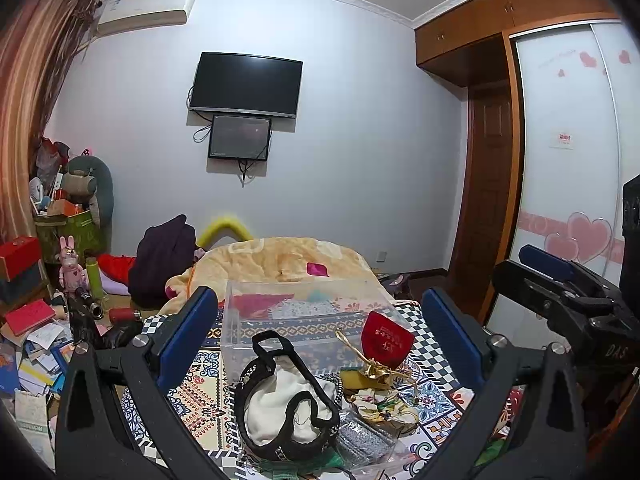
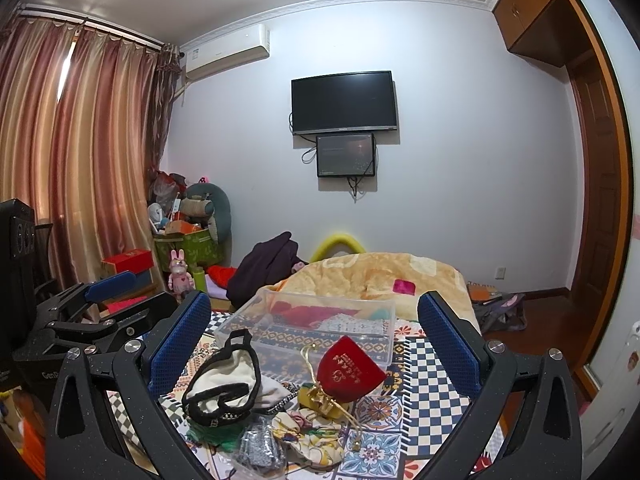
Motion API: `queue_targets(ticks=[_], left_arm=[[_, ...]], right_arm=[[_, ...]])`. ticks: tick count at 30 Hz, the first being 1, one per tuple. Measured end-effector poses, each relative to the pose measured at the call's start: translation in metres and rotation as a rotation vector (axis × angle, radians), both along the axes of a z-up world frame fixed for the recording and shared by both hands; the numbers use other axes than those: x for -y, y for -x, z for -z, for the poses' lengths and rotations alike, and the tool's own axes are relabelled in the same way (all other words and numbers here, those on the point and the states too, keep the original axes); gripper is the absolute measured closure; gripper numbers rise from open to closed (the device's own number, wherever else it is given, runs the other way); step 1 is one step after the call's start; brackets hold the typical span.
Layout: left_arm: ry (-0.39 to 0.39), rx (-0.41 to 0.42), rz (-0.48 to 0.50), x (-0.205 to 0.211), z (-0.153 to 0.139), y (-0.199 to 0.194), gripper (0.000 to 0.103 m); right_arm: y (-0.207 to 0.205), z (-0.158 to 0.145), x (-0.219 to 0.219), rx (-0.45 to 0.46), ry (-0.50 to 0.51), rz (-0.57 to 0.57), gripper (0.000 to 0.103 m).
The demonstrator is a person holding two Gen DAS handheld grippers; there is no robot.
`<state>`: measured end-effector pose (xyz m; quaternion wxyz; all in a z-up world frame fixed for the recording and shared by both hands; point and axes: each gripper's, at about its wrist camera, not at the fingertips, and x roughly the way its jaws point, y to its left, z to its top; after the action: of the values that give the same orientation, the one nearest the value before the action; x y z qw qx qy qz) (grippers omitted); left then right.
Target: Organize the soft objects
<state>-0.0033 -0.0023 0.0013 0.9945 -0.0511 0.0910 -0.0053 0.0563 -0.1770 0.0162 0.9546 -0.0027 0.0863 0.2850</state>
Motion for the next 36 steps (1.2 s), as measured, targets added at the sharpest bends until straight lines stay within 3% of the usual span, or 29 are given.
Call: queue_targets(ticks=[36], left_arm=[[0.009, 0.001, 0.007, 0.0027, -0.0015, 0.0052, 0.0]], right_arm=[[0.0041, -0.0013, -0.0017, 0.005, -0.004, -0.007, 0.0]])
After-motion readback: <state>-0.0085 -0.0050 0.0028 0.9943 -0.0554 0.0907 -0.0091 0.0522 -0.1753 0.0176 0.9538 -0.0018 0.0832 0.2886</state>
